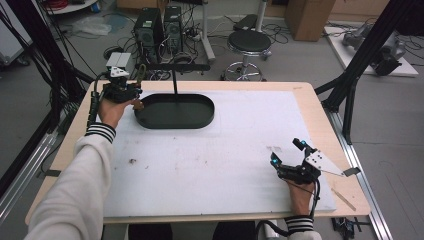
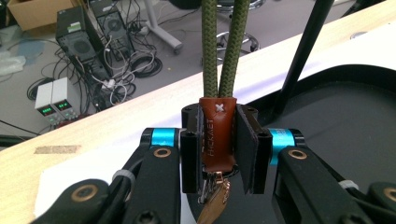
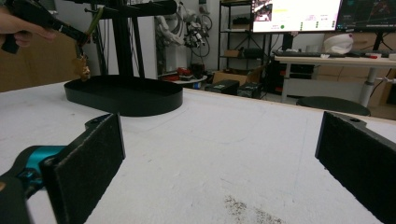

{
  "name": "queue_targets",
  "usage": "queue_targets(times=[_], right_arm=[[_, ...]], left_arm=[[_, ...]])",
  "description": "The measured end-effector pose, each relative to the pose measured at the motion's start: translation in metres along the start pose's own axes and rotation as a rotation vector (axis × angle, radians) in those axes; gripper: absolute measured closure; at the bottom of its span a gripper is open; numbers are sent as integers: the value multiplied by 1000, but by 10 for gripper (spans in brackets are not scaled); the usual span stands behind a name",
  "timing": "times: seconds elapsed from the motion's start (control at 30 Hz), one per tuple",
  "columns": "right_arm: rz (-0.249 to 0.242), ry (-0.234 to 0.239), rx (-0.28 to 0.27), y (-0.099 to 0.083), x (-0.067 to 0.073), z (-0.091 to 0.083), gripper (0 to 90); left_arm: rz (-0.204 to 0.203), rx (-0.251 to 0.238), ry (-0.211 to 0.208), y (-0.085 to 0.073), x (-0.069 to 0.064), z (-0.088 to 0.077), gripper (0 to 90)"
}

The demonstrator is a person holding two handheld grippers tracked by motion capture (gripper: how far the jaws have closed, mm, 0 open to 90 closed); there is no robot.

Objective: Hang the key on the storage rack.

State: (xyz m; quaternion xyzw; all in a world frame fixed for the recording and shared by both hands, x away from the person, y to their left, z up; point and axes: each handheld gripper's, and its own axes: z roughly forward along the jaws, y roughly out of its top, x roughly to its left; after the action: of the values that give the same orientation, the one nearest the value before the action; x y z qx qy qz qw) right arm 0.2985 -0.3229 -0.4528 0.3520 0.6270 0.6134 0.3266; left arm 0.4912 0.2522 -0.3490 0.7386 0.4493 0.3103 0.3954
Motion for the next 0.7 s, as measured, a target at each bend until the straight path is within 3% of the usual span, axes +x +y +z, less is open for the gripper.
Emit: queue_targets(times=[0.4, 0.53, 0.63, 0.7], right_arm=[[-7, -2, -4, 0, -1, 0, 4], [-7, -2, -4, 0, -1, 0, 4], [-2, 0, 0, 0, 0, 0, 4], [-4, 0, 0, 0, 0, 0, 4]], left_arm=[[-2, 8, -7, -3, 1, 6, 727], [-20, 6, -13, -3, 2, 6, 725], [-26, -3, -43, -4, 5, 5, 705], [2, -46, -95, -6, 9, 4, 647]])
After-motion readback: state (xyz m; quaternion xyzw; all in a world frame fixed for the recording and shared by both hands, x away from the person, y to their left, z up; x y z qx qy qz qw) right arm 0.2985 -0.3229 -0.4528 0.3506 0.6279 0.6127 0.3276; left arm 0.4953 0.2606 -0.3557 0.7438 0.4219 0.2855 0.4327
